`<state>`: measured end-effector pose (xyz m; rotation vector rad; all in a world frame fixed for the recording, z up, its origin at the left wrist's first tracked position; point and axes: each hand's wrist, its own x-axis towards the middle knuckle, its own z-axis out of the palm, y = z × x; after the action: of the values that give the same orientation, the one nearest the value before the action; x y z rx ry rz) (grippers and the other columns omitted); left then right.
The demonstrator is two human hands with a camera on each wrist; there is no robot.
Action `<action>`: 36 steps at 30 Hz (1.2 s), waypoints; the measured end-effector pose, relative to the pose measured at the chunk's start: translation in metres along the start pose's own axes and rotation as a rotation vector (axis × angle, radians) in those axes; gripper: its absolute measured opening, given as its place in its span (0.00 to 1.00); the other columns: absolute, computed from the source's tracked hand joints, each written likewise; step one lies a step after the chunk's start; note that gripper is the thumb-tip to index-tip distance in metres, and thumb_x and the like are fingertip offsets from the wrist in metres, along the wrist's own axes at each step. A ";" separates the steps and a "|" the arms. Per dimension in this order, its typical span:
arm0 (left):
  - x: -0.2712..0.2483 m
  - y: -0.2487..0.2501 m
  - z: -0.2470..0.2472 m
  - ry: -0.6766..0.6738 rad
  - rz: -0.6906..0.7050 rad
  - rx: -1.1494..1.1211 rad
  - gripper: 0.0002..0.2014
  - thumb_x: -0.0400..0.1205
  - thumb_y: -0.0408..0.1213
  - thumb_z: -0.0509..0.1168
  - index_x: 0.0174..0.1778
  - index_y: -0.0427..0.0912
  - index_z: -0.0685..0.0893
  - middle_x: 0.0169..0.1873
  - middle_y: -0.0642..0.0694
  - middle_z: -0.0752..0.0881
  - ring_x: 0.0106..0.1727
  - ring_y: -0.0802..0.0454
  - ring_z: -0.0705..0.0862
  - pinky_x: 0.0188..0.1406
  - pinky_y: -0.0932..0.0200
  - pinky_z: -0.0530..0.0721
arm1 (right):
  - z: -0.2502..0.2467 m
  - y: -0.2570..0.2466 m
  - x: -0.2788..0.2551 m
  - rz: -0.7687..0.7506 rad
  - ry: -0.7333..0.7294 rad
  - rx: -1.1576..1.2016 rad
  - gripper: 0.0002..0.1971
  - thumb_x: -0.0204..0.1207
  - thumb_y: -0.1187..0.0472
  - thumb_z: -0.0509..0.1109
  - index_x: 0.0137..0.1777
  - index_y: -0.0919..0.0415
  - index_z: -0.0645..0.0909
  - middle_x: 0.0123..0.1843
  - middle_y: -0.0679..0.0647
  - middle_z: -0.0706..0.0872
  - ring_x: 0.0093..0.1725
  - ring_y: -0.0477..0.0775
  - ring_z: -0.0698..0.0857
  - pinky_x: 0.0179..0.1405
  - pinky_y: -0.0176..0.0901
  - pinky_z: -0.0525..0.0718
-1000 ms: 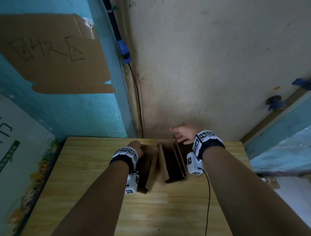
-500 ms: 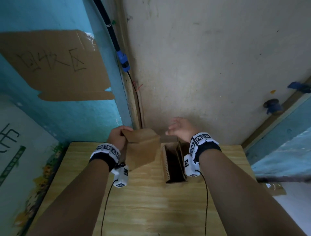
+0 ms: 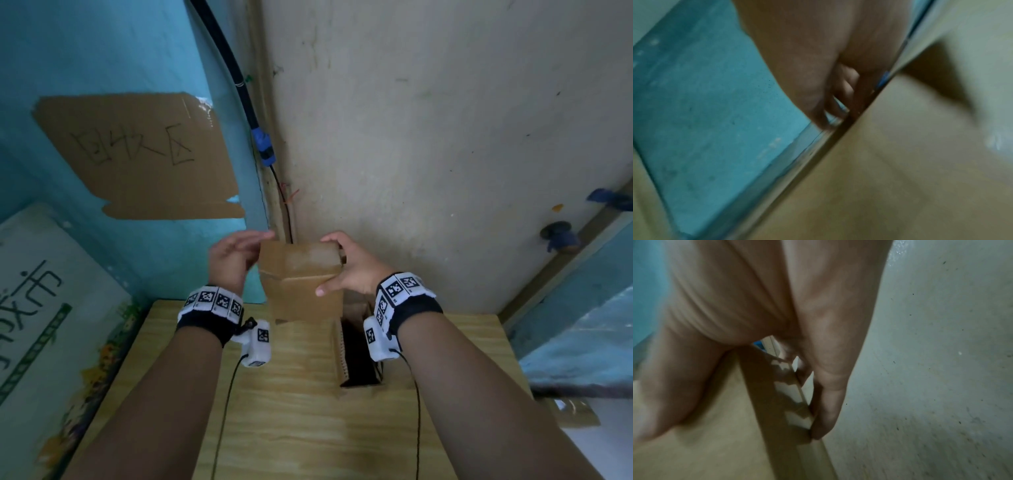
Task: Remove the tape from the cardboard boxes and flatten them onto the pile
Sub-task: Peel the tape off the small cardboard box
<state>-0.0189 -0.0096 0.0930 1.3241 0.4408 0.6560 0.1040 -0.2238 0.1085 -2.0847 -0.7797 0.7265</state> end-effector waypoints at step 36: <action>-0.037 -0.009 0.100 -0.525 0.519 1.248 0.52 0.51 0.72 0.75 0.71 0.53 0.76 0.59 0.55 0.80 0.63 0.51 0.75 0.69 0.48 0.74 | -0.037 0.025 -0.079 -0.140 0.222 -0.045 0.31 0.54 0.60 0.92 0.52 0.41 0.79 0.65 0.52 0.76 0.63 0.58 0.81 0.65 0.61 0.86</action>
<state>0.0193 -0.1093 0.1022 2.7679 0.0120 0.3821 0.0857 -0.3107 0.1263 -2.0836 -0.8130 0.3966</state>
